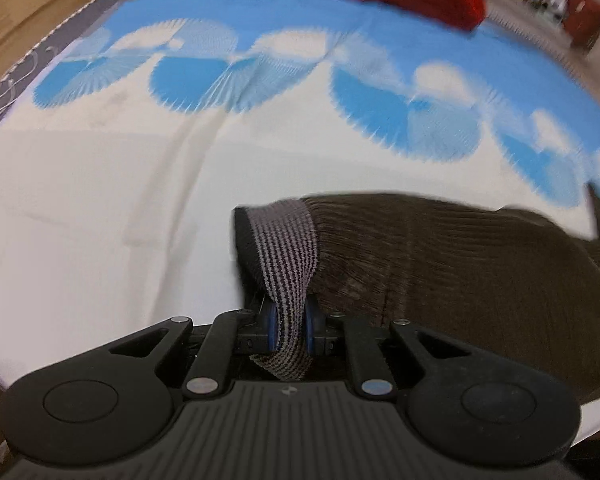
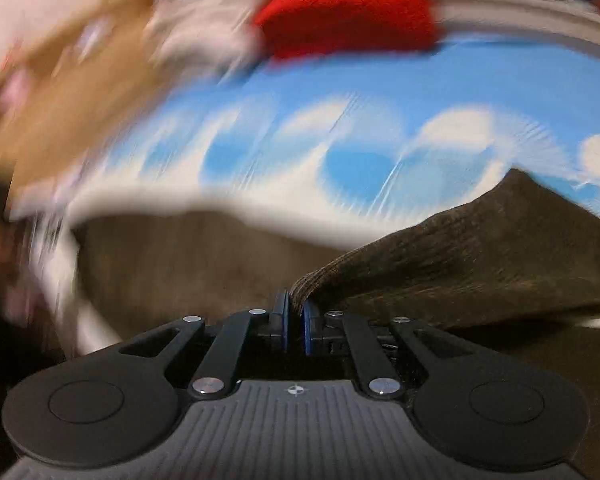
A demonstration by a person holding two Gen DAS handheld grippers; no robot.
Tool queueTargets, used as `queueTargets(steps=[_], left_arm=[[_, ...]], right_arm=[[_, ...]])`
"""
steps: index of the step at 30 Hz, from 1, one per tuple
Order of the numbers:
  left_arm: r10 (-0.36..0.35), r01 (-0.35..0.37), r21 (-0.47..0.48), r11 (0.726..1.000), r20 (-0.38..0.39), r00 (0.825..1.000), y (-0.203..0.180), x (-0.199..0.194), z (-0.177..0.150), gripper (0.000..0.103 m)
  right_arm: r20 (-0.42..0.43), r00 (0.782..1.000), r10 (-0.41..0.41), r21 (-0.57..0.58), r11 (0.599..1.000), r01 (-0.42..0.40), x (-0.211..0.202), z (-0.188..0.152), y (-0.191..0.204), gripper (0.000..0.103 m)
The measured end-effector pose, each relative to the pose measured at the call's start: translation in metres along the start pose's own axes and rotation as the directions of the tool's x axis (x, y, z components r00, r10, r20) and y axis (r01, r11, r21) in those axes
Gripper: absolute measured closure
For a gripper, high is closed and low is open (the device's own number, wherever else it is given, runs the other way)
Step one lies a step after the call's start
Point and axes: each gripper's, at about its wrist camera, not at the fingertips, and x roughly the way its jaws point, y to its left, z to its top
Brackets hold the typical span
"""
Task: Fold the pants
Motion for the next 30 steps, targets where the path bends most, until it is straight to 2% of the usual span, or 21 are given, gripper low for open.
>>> queueTargets(steps=[1, 3, 4, 5, 7, 10, 12, 13, 15, 18, 24, 28, 29, 30], left_arm=[[0.024, -0.023, 0.022, 0.999, -0.035, 0.999, -0.002, 0.006, -0.001, 0.087], [0.076, -0.072, 0.06, 0.996, -0.07, 0.995, -0.008, 0.014, -0.001, 0.082], [0.095, -0.09, 0.069, 0.994, -0.065, 0.993, -0.01, 0.014, 0.0, 0.076], [0.115, -0.111, 0.069, 0.991, -0.051, 0.992, -0.013, 0.012, 0.002, 0.073], [0.149, -0.149, 0.059, 0.987, -0.012, 0.989, -0.015, 0.007, 0.005, 0.067], [0.209, -0.212, 0.038, 0.977, 0.066, 0.976, -0.017, -0.003, 0.013, 0.062], [0.21, -0.213, 0.013, 0.977, 0.114, 0.971, -0.02, -0.008, 0.021, 0.062], [0.196, -0.199, 0.008, 0.98, 0.129, 0.972, -0.021, -0.009, 0.024, 0.062], [0.171, -0.176, 0.026, 0.984, 0.143, 0.975, -0.029, -0.009, 0.027, 0.06], [0.147, -0.157, 0.075, 0.985, 0.132, 0.98, -0.041, -0.003, 0.032, 0.06], [0.083, -0.094, 0.089, 0.992, 0.118, 0.99, -0.058, 0.004, 0.037, 0.059], [0.063, -0.075, 0.11, 0.991, 0.115, 0.991, -0.067, 0.007, 0.038, 0.059], [0.057, -0.07, 0.115, 0.991, 0.115, 0.992, -0.069, 0.008, 0.038, 0.059], [0.051, -0.064, 0.121, 0.991, 0.113, 0.992, -0.071, 0.008, 0.038, 0.059]], right_arm=[[-0.088, 0.996, 0.009, -0.044, 0.999, -0.013, 0.008, -0.013, 0.005, 0.095], [-0.234, 0.972, -0.024, -0.149, 0.989, -0.011, 0.025, -0.035, 0.013, 0.094], [-0.282, 0.959, -0.037, -0.165, 0.986, -0.011, 0.03, -0.041, 0.011, 0.094], [-0.295, 0.955, -0.025, -0.139, 0.99, -0.017, 0.03, -0.04, 0.005, 0.094], [-0.238, 0.971, -0.01, -0.056, 0.998, -0.003, 0.023, -0.026, -0.012, 0.093], [-0.07, 0.996, -0.051, 0.124, 0.99, 0.06, 0.008, 0.002, -0.045, 0.082], [0.019, 0.991, -0.134, 0.25, 0.96, 0.125, 0.006, 0.017, -0.066, 0.072], [0.039, 0.982, -0.185, 0.307, 0.937, 0.164, 0.009, 0.024, -0.075, 0.072], [0.031, 0.968, -0.248, 0.385, 0.897, 0.217, 0.022, 0.035, -0.089, 0.071], [-0.018, 0.953, -0.304, 0.408, 0.868, 0.284, 0.048, 0.049, -0.098, 0.071], [-0.117, 0.922, -0.369, 0.372, 0.844, 0.385, 0.096, 0.058, -0.096, 0.068], [-0.192, 0.874, -0.447, 0.291, 0.824, 0.486, 0.122, 0.06, -0.097, 0.069], [-0.19, 0.871, -0.453, 0.285, 0.823, 0.491, 0.122, 0.06, -0.098, 0.075], [-0.182, 0.871, -0.456, 0.288, 0.822, 0.491, 0.118, 0.059, -0.098, 0.093]])
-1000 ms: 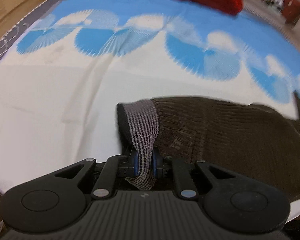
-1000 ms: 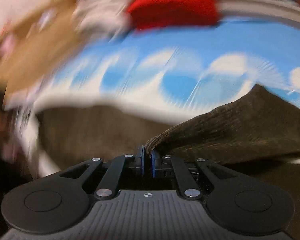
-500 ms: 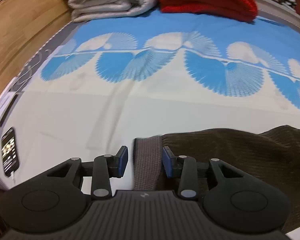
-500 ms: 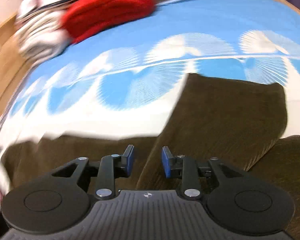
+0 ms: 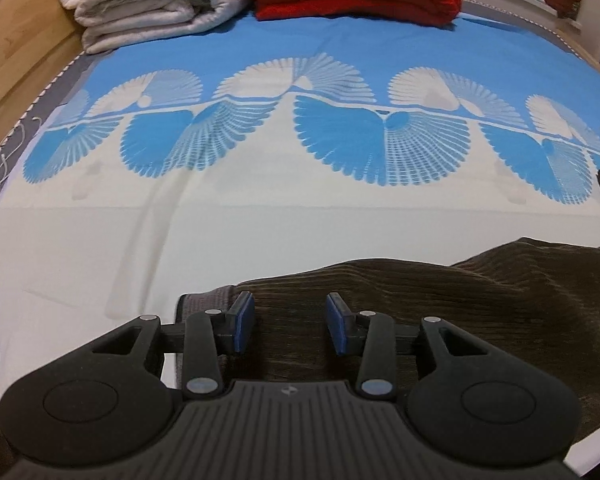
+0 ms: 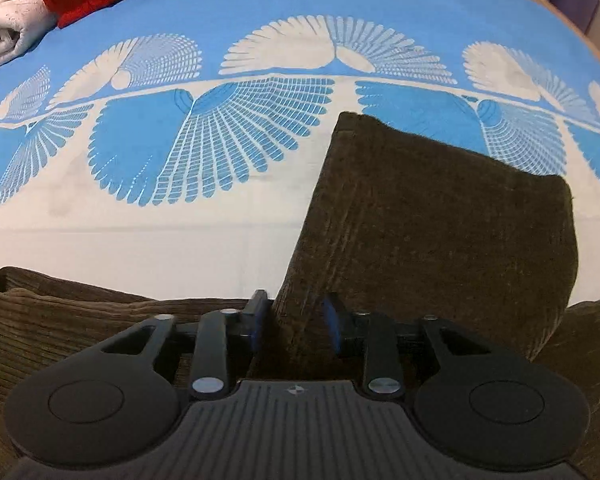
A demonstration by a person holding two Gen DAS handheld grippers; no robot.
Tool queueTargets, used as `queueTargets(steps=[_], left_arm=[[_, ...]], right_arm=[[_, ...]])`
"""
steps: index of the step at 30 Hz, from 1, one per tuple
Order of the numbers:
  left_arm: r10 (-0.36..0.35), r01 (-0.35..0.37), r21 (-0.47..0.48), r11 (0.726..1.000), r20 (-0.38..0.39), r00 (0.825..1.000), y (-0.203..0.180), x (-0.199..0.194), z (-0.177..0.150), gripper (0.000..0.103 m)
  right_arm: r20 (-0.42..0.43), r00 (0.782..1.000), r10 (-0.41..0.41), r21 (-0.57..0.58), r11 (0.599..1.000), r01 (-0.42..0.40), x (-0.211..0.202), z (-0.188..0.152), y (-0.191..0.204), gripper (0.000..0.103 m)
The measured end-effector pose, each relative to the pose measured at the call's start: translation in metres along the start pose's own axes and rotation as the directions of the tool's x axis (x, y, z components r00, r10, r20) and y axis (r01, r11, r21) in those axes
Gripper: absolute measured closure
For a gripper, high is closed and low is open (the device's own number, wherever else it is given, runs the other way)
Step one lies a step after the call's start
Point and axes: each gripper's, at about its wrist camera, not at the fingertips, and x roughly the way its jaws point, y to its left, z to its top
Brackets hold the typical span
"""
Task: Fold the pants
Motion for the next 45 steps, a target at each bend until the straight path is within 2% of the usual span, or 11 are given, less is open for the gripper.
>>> queueTargets(steps=[10, 13, 17, 20, 22, 24, 30, 37, 40, 42, 45], left_arm=[[-0.077, 0.077, 0.019, 0.997, 0.017, 0.997, -0.025, -0.01, 0.002, 0.059], [-0.093, 0.092, 0.044, 0.995, 0.024, 0.995, -0.035, -0.013, 0.002, 0.059], [-0.099, 0.098, 0.077, 0.992, 0.02, 0.995, -0.043, -0.014, -0.001, 0.058], [-0.099, 0.098, 0.079, 0.992, 0.011, 0.995, -0.046, -0.012, -0.001, 0.054], [-0.102, 0.101, 0.089, 0.991, 0.002, 0.995, -0.047, -0.01, -0.003, 0.053], [-0.112, 0.113, 0.093, 0.989, -0.015, 0.994, -0.047, -0.007, -0.005, 0.053], [-0.219, 0.225, 0.039, 0.974, -0.116, 0.969, -0.035, 0.007, -0.016, 0.053], [-0.125, 0.114, -0.08, 0.99, -0.154, 0.98, 0.021, 0.019, -0.029, 0.053], [-0.097, 0.075, -0.152, 0.985, -0.144, 0.985, 0.046, 0.018, -0.033, 0.053], [-0.093, 0.067, -0.177, 0.982, -0.143, 0.985, 0.053, 0.019, -0.033, 0.053], [-0.081, 0.055, -0.175, 0.983, -0.146, 0.986, 0.052, 0.02, -0.03, 0.052]], right_arm=[[0.234, 0.966, 0.111, 0.205, 0.965, -0.161, -0.107, -0.042, -0.101, 0.097], [0.159, 0.976, 0.149, 0.168, 0.97, -0.175, -0.12, -0.085, -0.133, 0.097], [-0.099, 0.982, 0.162, 0.105, 0.983, -0.151, -0.102, -0.141, -0.155, 0.096], [-0.095, 0.984, 0.153, 0.061, 0.987, -0.148, -0.104, -0.154, -0.16, 0.094], [-0.016, 0.982, 0.188, 0.143, 0.972, -0.184, -0.113, -0.147, -0.174, 0.08], [0.08, 0.985, 0.151, 0.227, 0.96, -0.165, -0.121, -0.138, -0.186, 0.044], [0.145, 0.989, -0.003, 0.454, 0.889, -0.064, -0.101, -0.116, -0.214, 0.039], [0.066, 0.994, -0.088, 0.697, 0.717, 0.017, -0.066, -0.118, -0.249, 0.045], [0.082, 0.992, -0.094, 0.714, 0.701, 0.007, -0.059, -0.118, -0.251, 0.061], [0.097, 0.991, -0.092, 0.707, 0.707, -0.003, -0.056, -0.116, -0.254, 0.088], [0.112, 0.989, -0.093, 0.673, 0.739, -0.007, -0.056, -0.109, -0.251, 0.095]])
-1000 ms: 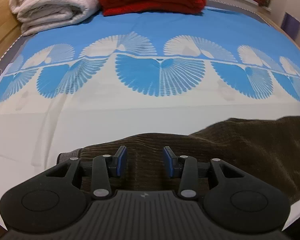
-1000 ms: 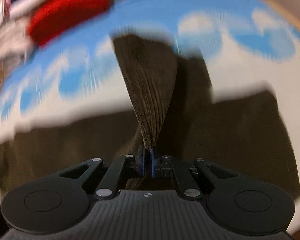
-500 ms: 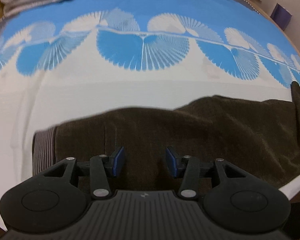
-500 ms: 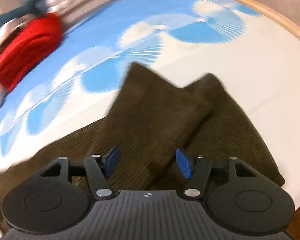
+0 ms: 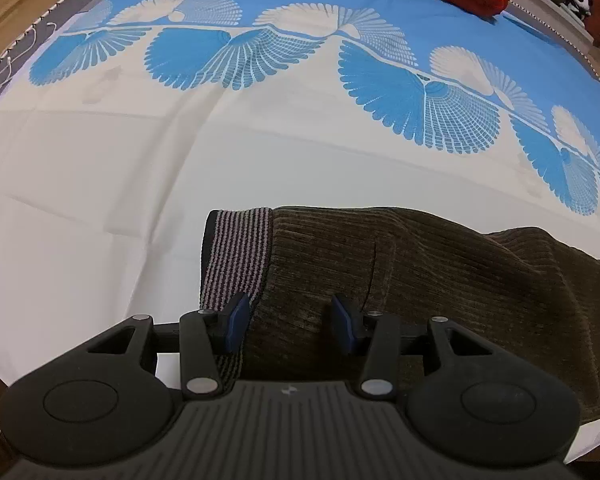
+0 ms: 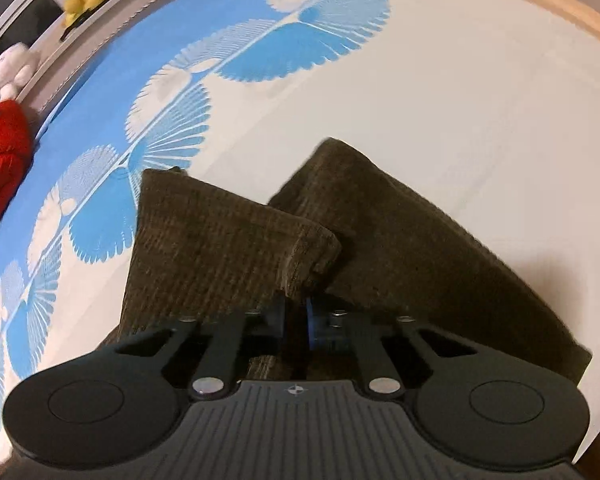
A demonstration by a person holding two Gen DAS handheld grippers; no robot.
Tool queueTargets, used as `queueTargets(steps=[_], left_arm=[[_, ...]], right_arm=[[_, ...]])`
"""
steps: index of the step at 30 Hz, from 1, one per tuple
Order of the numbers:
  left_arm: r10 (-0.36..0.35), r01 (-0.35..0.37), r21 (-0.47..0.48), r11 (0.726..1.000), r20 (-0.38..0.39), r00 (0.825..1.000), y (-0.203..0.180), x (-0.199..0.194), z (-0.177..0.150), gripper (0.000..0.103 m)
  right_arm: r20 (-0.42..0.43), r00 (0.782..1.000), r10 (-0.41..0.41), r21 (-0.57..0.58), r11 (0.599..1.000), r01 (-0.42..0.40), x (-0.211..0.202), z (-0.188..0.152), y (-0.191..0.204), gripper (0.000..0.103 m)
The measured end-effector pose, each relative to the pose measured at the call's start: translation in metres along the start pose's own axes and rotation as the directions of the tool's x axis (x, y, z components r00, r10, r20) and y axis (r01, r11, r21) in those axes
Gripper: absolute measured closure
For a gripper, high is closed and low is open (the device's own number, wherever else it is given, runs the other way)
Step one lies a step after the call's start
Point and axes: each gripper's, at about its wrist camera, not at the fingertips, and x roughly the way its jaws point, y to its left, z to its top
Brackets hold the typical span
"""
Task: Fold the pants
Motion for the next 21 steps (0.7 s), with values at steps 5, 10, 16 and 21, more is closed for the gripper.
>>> queueTargets(steps=[5, 10, 16, 21], left_arm=[[0.012, -0.013, 0.027, 1.0, 0.014, 1.0, -0.016, -0.001, 0.007, 0.048], [-0.011, 0.01, 0.066, 0.998, 0.022, 1.0, -0.034, -0.002, 0.008, 0.047], [-0.029, 0.029, 0.131, 0.991, -0.001, 1.0, -0.049, -0.001, 0.004, 0.045], [-0.109, 0.11, 0.14, 0.984, -0.016, 0.994, -0.045, -0.007, -0.006, 0.045]], right_arm=[[0.133, 0.989, 0.063, 0.055, 0.996, -0.071, -0.049, 0.008, -0.005, 0.097], [0.262, 0.963, -0.064, 0.257, 0.966, -0.006, -0.124, -0.01, -0.036, 0.097], [0.019, 0.995, -0.097, 0.378, 0.922, 0.083, -0.087, -0.034, -0.095, 0.097], [0.011, 0.995, -0.099, 0.342, 0.935, 0.089, -0.075, -0.035, -0.094, 0.092]])
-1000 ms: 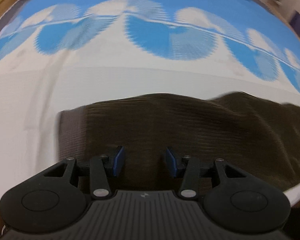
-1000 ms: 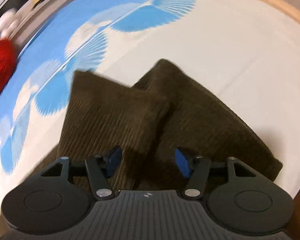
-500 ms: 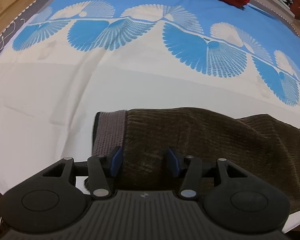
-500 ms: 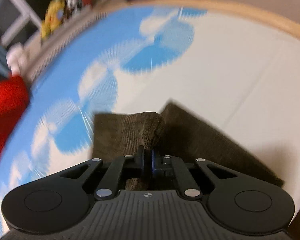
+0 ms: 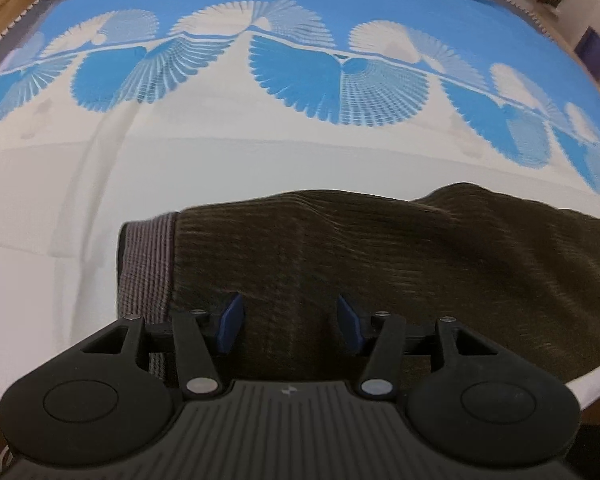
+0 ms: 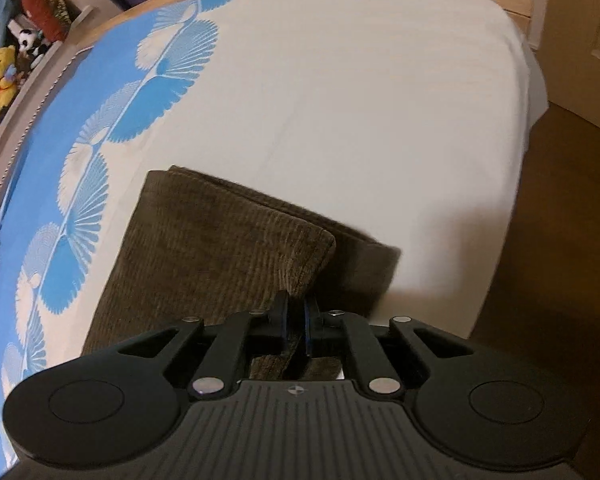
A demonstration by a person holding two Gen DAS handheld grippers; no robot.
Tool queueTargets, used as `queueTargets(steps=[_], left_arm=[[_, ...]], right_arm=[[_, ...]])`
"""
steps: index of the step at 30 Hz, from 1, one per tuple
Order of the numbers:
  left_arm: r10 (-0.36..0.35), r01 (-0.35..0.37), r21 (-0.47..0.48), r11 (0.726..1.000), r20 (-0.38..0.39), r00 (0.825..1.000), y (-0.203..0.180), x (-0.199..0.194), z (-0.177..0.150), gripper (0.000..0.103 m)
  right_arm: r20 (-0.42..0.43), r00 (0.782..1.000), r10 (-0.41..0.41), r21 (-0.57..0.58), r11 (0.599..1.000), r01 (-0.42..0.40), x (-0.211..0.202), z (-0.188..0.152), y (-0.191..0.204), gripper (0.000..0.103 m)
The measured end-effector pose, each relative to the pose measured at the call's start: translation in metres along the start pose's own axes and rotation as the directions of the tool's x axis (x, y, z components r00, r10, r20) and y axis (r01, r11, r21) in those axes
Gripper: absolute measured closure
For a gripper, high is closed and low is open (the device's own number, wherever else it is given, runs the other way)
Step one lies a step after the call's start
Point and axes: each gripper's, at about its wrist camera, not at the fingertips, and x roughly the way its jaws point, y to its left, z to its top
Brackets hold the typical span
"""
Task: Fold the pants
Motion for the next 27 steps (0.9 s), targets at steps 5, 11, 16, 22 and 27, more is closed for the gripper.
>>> queueTargets(steps=[5, 11, 16, 22, 27], left_arm=[[0.076, -0.07, -0.167, 0.983, 0.028, 0.997, 0.048, -0.012, -0.008, 0.045], [0.138, -0.142, -0.322, 0.936, -0.035, 0.99, 0.103, -0.015, -0.022, 0.045], [-0.017, -0.009, -0.348, 0.937, -0.072, 0.997, 0.105, 0.001, -0.021, 0.04], [0.065, -0.085, -0.216, 0.973, -0.096, 0.993, 0.087, 0.006, -0.022, 0.076], [0.045, -0.017, -0.218, 0.976, 0.122, 0.992, 0.083, -0.048, -0.025, 0.081]], right_arm=[[-0.019, 0.999, -0.037, -0.003, 0.999, 0.037, 0.013, 0.0, 0.006, 0.075], [-0.032, 0.996, -0.078, 0.003, 0.997, 0.078, 0.028, -0.001, 0.007, 0.075], [-0.017, 0.995, -0.101, -0.004, 0.995, 0.101, 0.029, -0.001, 0.011, 0.075], [0.003, 0.994, -0.106, -0.027, 0.994, 0.106, 0.023, -0.004, 0.015, 0.095], [0.12, 0.993, 0.017, -0.017, 1.0, -0.015, -0.014, -0.001, 0.021, 0.097]])
